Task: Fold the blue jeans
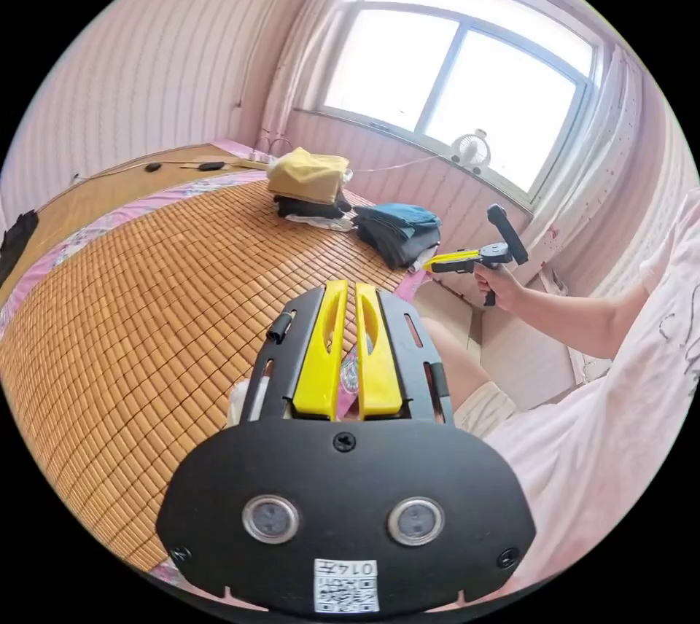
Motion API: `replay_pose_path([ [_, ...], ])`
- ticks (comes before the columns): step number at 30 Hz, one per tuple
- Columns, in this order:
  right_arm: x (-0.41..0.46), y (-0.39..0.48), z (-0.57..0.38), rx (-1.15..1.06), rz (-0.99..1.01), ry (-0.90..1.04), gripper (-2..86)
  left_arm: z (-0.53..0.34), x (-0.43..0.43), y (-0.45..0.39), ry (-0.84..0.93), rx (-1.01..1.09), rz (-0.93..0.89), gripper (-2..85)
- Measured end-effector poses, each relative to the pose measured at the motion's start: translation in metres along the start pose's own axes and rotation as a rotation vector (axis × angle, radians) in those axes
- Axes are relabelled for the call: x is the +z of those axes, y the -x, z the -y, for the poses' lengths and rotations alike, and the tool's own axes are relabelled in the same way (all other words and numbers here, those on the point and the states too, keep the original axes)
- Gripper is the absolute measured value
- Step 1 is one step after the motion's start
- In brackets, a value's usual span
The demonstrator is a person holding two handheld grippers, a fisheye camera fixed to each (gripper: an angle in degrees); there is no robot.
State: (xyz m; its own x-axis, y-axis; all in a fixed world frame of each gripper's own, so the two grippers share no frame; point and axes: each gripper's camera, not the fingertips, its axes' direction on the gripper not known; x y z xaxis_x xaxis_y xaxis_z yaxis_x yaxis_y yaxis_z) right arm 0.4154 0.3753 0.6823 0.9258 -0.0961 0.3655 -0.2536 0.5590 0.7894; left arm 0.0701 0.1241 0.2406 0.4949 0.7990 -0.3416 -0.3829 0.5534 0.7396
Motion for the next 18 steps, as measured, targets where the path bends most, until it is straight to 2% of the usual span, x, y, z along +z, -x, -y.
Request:
replay_pose_path([
  [4,-0.023,-0.054,0.012,0.077,-0.061,-0.049,9.2,0.047,0.078,-0.027,0.106,0.114,-0.044,4.5],
  [12,-0.047,-0.086,0.081,-0.088,-0.195,-0.100,13.5,0.138,0.256,-0.087,0.280,0.194,-0.143,8.1],
  [18,-0.029,-0.100,0.113,-0.199,-0.205,0.067,12.6,0.186,0.353,-0.119,0.336,0.123,-0.173,10.1],
])
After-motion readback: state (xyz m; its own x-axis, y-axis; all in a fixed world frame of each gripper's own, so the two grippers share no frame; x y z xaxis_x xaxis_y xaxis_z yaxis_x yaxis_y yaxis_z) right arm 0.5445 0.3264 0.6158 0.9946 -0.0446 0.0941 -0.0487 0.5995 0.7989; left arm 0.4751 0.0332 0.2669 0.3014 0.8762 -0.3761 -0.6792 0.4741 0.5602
